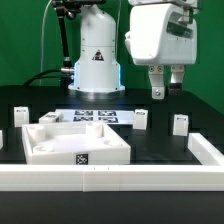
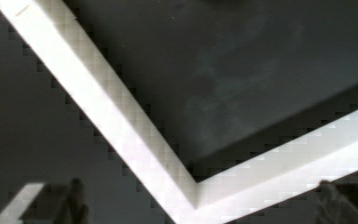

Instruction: Assemble one leg

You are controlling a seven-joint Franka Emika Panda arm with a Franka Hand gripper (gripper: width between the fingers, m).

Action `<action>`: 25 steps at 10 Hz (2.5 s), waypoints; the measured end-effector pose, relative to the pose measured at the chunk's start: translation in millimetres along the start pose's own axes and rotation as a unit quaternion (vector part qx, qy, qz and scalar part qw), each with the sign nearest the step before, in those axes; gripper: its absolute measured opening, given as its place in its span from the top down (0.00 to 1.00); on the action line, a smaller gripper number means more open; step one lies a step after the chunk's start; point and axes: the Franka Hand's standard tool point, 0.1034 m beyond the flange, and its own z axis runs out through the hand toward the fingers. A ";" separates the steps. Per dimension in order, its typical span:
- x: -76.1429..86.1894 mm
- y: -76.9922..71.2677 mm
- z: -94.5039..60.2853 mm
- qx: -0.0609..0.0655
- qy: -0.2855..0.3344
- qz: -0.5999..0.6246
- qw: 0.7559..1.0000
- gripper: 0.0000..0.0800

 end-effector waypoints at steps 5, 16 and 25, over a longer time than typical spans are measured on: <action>-0.5 -0.7 0.8 -0.001 0.001 -0.007 1.000 0.19; -61.4 16.0 13.9 0.010 -0.029 -0.252 0.967 0.19; -125.5 -10.7 27.0 0.035 -0.047 -0.371 0.927 0.19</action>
Offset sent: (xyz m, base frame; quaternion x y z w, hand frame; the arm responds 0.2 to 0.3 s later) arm 0.0000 0.0000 0.0000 0.0000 0.0000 0.0000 1.0000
